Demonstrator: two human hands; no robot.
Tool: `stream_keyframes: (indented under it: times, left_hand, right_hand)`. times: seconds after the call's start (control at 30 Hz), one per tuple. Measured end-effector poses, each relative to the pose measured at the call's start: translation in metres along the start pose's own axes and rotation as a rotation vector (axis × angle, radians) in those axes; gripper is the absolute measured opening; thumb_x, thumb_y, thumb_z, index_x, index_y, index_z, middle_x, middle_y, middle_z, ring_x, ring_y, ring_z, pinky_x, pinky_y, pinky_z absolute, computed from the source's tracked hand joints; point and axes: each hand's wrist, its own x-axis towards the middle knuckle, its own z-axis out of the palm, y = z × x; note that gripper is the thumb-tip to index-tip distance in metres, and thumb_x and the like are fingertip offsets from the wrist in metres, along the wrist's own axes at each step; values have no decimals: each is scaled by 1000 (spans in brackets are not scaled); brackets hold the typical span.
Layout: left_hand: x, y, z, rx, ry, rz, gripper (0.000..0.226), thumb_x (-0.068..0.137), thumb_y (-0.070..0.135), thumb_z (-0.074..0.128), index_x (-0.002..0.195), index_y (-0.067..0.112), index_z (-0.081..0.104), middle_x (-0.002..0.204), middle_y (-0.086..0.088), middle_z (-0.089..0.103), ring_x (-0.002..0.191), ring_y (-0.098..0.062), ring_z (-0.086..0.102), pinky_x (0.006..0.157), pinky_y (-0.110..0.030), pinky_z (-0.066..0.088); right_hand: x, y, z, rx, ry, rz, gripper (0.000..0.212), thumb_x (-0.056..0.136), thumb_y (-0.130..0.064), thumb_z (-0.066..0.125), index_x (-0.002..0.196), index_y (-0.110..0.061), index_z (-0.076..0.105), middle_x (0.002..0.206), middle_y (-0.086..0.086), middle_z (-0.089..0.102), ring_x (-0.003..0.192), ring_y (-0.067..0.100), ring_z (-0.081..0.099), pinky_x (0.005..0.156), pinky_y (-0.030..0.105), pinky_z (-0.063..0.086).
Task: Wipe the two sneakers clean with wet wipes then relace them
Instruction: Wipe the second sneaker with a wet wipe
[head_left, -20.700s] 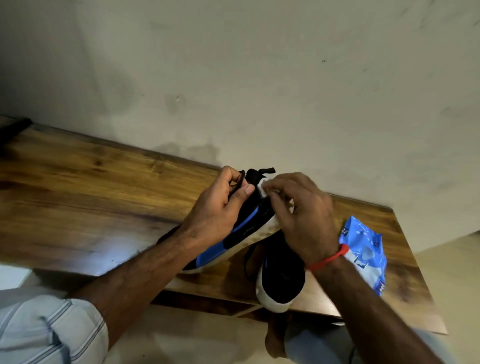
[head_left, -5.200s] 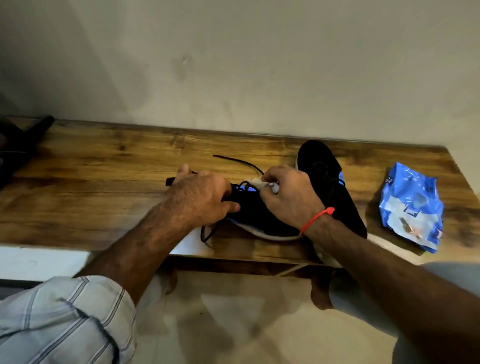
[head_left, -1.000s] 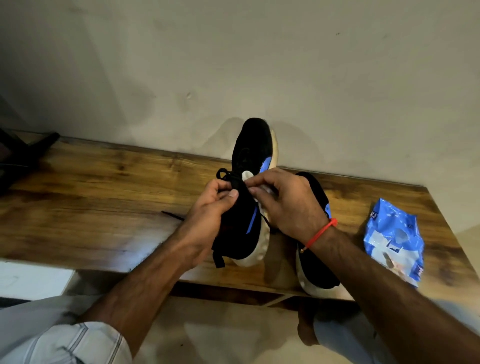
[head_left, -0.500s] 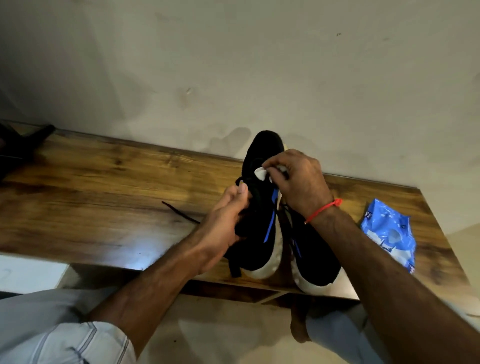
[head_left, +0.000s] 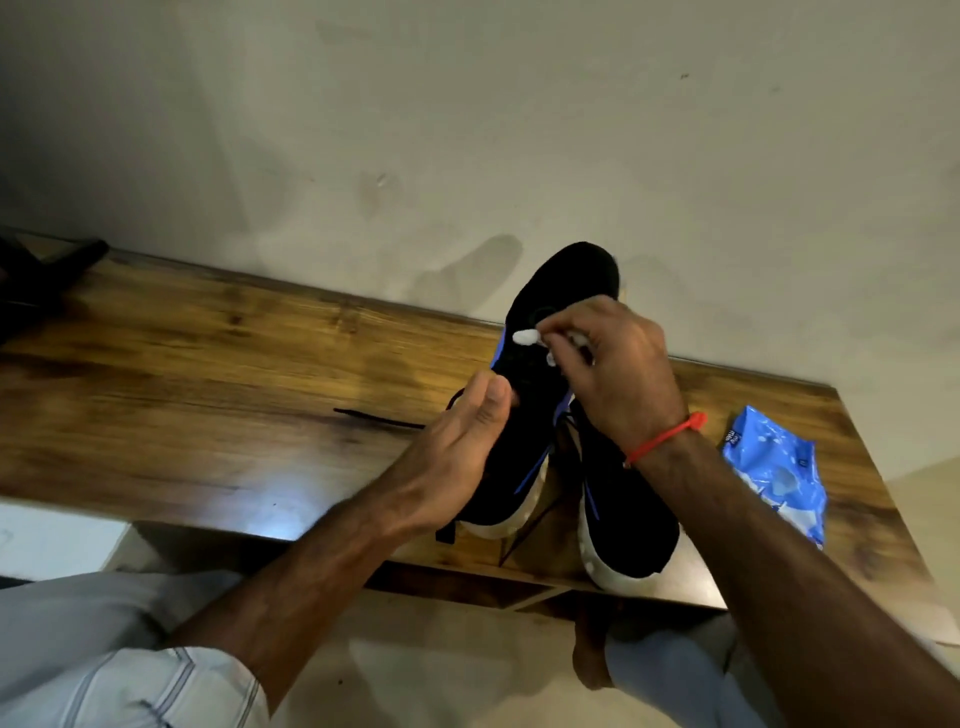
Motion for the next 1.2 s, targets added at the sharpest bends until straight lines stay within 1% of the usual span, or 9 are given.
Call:
stream_keyframes:
  times: [0.13, 0.2, 0.3, 0.43, 0.67, 0.8, 0.87, 1.0, 1.2]
  left_hand:
    - [0, -3, 3, 177, -41, 136, 73, 86, 86, 12, 106, 23, 43, 97, -19, 58, 79, -34, 57, 68, -47, 54]
    - [-1, -4, 5, 212, -59, 175, 47, 98, 70, 16, 98, 31, 42, 74, 8, 54, 65, -14, 54, 60, -32, 49]
    - [-4, -6, 8, 273, -71, 228, 44, 100, 67, 18, 100, 29, 42, 68, 1, 46, 57, -13, 45, 52, -27, 37]
    - [-2, -13, 3, 328, -46, 237, 60, 93, 78, 17, 108, 25, 42, 77, -9, 55, 62, -14, 51, 51, -26, 43]
    - [-4, -21, -4, 403, -18, 218, 62, 89, 83, 16, 105, 29, 41, 84, -2, 55, 72, -15, 55, 58, -28, 50]
    - [0, -14, 2, 268, -32, 250, 69, 88, 85, 17, 102, 23, 42, 73, -9, 50, 58, -17, 48, 48, -31, 41]
    - [-1, -9, 4, 165, -42, 201, 81, 82, 91, 15, 107, 20, 45, 81, -7, 55, 68, -18, 55, 57, -33, 48]
    - [4, -10, 4, -164, 45, -38, 91, 65, 102, 14, 120, 41, 54, 134, 12, 56, 126, -3, 53, 104, -37, 45]
    - [10, 12, -11, -653, 198, -49, 86, 83, 77, 22, 133, 14, 53, 134, -7, 67, 124, -18, 64, 103, -41, 51]
  right_hand:
    - [13, 28, 5, -100, 116, 22, 11, 82, 2, 67, 90, -1, 75, 89, 16, 67, 79, 32, 66, 78, 22, 42]
    - [17, 41, 2, -140, 181, 59, 13, 83, 2, 64, 92, 0, 74, 90, 19, 66, 79, 36, 65, 78, 26, 43]
    - [22, 50, -7, -197, 216, 84, 14, 83, 1, 62, 90, 1, 74, 87, 21, 64, 78, 39, 64, 79, 31, 42]
    - [10, 13, 1, -167, 2, -41, 13, 84, -2, 63, 87, -4, 76, 86, 16, 68, 81, 35, 66, 77, 32, 45]
    - [-9, -18, -14, 307, -420, 189, 10, 89, -17, 72, 95, -23, 77, 90, -13, 73, 90, -5, 66, 79, 10, 50]
    - [2, 18, -18, 35, -42, 57, 10, 87, -9, 71, 92, -13, 78, 89, 3, 73, 83, 13, 67, 84, 10, 43]
    - [6, 32, -18, -50, 149, -9, 10, 88, -4, 67, 93, -5, 76, 90, 13, 68, 80, 20, 64, 82, 6, 39]
    - [0, 33, -2, -98, 184, -59, 12, 88, -3, 66, 97, -3, 74, 95, 16, 65, 86, 31, 64, 81, 33, 49]
    - [-23, -8, 17, 197, -38, 104, 11, 87, -5, 65, 95, -9, 72, 93, 1, 72, 89, 10, 63, 83, 11, 45]
